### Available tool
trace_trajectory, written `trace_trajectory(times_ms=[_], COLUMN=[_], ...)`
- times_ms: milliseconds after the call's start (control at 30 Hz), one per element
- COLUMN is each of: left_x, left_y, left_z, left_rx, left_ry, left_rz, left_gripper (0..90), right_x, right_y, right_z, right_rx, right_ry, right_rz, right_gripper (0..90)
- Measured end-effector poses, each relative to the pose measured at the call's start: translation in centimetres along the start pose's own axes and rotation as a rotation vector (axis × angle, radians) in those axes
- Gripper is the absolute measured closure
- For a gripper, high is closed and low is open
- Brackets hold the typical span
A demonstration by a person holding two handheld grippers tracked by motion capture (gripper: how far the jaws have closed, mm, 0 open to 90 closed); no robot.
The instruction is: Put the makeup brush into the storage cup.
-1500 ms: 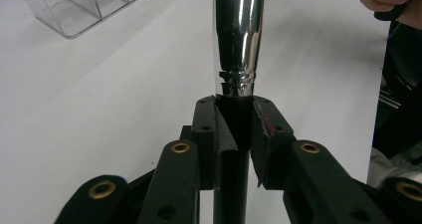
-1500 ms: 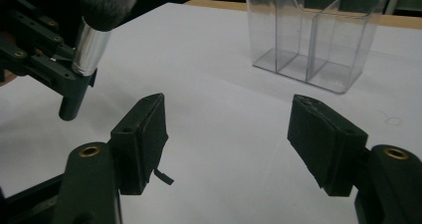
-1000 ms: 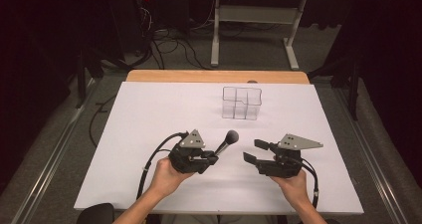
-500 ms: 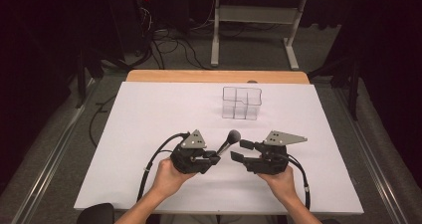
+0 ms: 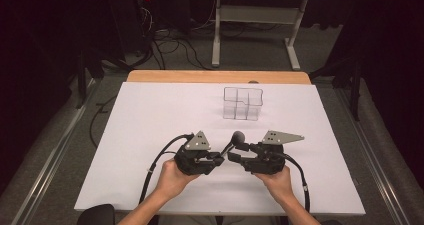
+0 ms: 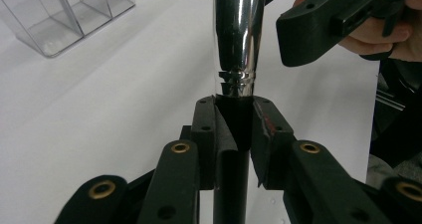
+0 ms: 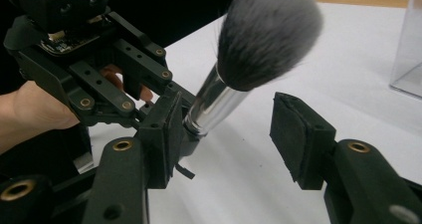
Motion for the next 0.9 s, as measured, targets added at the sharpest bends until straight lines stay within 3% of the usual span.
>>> trace_trajectory(times_ms=[533,900], left_x=[-0.5,-0.75], left_y=[-0.26,-0.39], left_z=[-0.1,-0.08], left_rx=[-0.007,-0.007], left_ry=[0.002,-0.002], left_rz=[0.015,0.022], left_gripper=[74.3,74.3], right_x=[-0.24,-0.22], right_y=[-0.08,0.02], right_z=[0.01,0.01], right_rx=[-0.026,-0.029], right_ry=[0.002,-0.007], right_rz=[-0.05,-0.053], right_gripper=[55.6,58.2])
Point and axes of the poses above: each handheld gripper's, and its own axes: x roughly backward along the jaws, z roughly out of its underside, y roughly to its left, the point moved 2 cm from there along -x, roughly forward along the jaws, and after that the axes turned 8 degrees about -z, right-handed, at the moved point
